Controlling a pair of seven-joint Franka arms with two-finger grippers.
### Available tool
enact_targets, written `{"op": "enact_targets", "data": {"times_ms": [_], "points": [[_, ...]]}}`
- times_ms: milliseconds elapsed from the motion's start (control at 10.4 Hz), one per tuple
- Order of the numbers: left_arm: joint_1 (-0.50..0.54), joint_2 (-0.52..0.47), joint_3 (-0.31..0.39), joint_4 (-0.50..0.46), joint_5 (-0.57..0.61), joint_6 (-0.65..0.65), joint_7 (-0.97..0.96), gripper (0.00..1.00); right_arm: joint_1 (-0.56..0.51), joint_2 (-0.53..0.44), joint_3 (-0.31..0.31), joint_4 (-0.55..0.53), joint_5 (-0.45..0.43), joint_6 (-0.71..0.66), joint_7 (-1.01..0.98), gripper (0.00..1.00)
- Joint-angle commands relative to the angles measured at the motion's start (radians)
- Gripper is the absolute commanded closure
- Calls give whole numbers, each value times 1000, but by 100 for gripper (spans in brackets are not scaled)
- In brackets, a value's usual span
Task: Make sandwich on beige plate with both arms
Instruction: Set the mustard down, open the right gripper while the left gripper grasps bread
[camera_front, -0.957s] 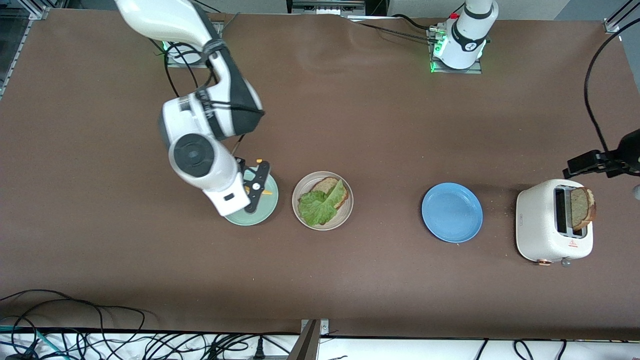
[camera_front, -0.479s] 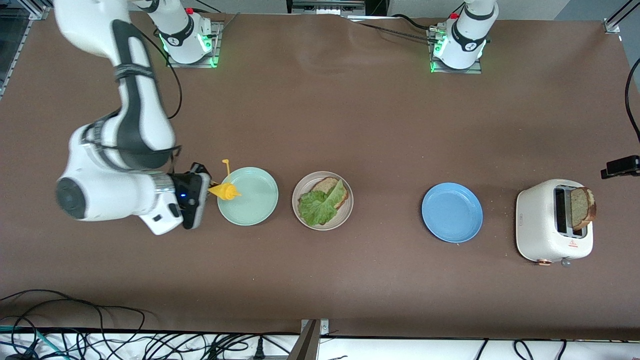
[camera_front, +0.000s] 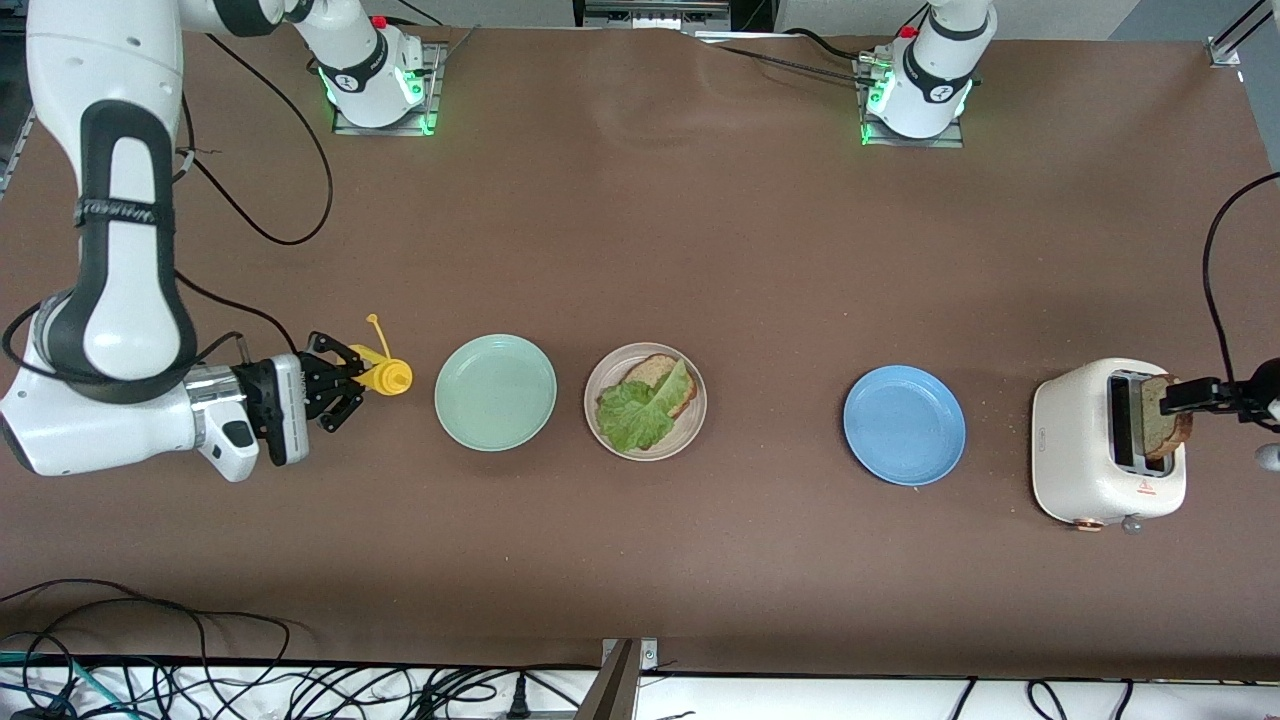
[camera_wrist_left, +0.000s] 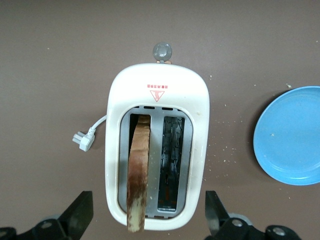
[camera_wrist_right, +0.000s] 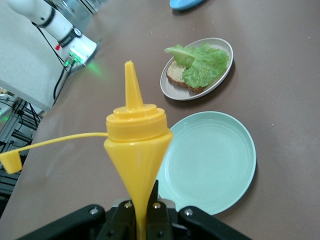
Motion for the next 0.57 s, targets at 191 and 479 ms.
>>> {"op": "enact_targets", "data": {"times_ms": [191, 479], "points": [[-4, 56, -3, 14, 95, 9, 24, 5, -106, 107, 19, 6, 195, -79, -399, 100], [-3, 60, -3, 8, 112, 8, 24, 23, -135, 171, 20, 6, 284, -107, -615, 100]]}}
